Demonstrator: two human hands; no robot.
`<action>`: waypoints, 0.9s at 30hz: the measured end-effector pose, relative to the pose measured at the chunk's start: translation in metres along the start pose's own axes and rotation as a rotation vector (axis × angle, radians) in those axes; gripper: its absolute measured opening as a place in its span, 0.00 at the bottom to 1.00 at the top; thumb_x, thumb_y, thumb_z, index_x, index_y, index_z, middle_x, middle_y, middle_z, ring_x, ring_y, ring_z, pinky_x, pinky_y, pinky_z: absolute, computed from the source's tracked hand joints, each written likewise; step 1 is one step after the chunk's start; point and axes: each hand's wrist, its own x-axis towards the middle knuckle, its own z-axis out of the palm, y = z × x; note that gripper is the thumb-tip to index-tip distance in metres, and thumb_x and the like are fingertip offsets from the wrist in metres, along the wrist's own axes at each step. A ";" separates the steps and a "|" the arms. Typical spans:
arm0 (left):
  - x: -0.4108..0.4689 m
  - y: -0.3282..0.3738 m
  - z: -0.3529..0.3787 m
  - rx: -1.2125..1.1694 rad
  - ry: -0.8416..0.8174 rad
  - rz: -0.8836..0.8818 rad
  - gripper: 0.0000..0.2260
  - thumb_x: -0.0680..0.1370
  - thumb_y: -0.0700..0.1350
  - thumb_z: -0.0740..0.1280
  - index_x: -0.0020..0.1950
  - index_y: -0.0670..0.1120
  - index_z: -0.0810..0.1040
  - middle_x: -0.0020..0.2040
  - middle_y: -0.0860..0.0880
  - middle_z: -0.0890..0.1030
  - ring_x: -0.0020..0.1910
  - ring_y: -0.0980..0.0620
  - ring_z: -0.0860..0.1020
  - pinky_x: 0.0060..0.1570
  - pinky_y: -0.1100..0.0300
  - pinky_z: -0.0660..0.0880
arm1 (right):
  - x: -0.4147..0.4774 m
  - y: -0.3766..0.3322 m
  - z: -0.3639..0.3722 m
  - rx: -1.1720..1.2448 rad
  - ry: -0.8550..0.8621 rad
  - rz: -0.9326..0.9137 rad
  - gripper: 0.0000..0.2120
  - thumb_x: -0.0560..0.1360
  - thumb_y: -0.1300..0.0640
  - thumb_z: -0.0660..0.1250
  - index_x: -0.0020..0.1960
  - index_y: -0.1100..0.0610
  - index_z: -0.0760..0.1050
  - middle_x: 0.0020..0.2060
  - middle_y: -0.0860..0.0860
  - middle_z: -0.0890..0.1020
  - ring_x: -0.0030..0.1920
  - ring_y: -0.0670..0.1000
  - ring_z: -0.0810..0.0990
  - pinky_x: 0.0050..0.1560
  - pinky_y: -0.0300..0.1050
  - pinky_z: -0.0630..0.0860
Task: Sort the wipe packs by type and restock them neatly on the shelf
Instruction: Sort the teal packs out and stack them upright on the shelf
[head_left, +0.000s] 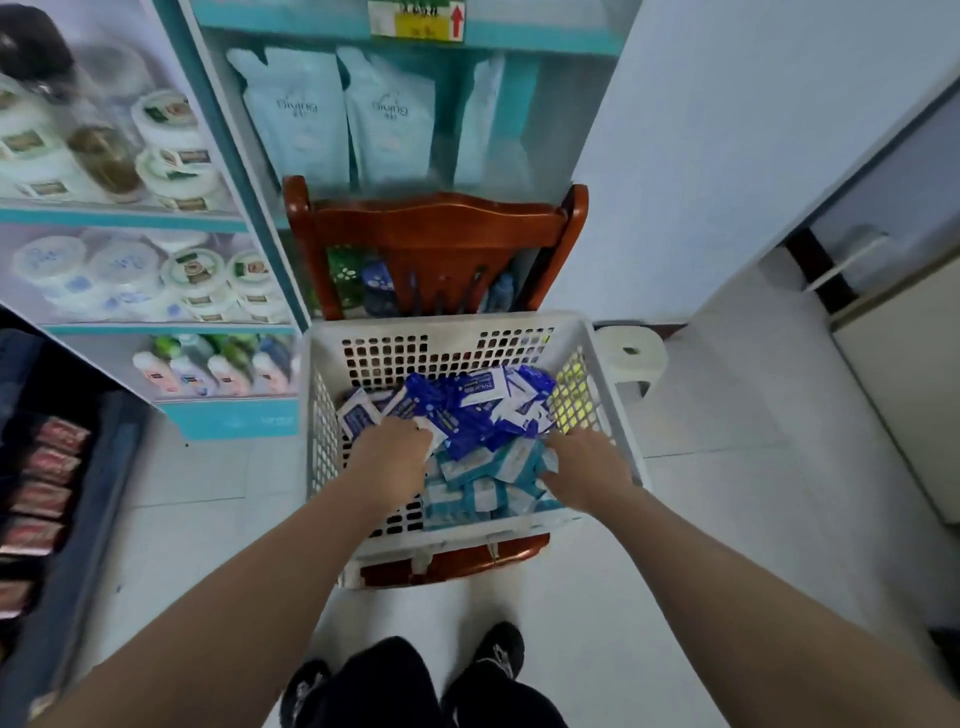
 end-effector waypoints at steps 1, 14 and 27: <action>0.005 0.007 0.008 0.002 -0.035 -0.018 0.07 0.77 0.45 0.63 0.54 0.46 0.76 0.50 0.47 0.78 0.50 0.47 0.76 0.46 0.53 0.78 | 0.005 0.008 0.006 -0.006 -0.021 -0.005 0.18 0.76 0.48 0.65 0.64 0.52 0.73 0.57 0.52 0.78 0.57 0.54 0.77 0.54 0.49 0.78; 0.088 0.030 0.105 -0.149 -0.363 -0.110 0.10 0.76 0.44 0.63 0.56 0.44 0.75 0.54 0.45 0.78 0.51 0.45 0.77 0.48 0.52 0.77 | 0.094 0.064 0.077 0.046 -0.316 -0.010 0.18 0.77 0.49 0.64 0.64 0.53 0.72 0.57 0.54 0.76 0.57 0.55 0.75 0.51 0.47 0.74; 0.167 0.035 0.198 -0.242 -0.522 -0.199 0.22 0.79 0.42 0.60 0.73 0.41 0.64 0.74 0.41 0.63 0.68 0.42 0.67 0.63 0.49 0.70 | 0.199 0.069 0.162 -0.080 -0.401 -0.341 0.22 0.77 0.60 0.61 0.71 0.54 0.67 0.73 0.52 0.65 0.71 0.56 0.65 0.66 0.53 0.69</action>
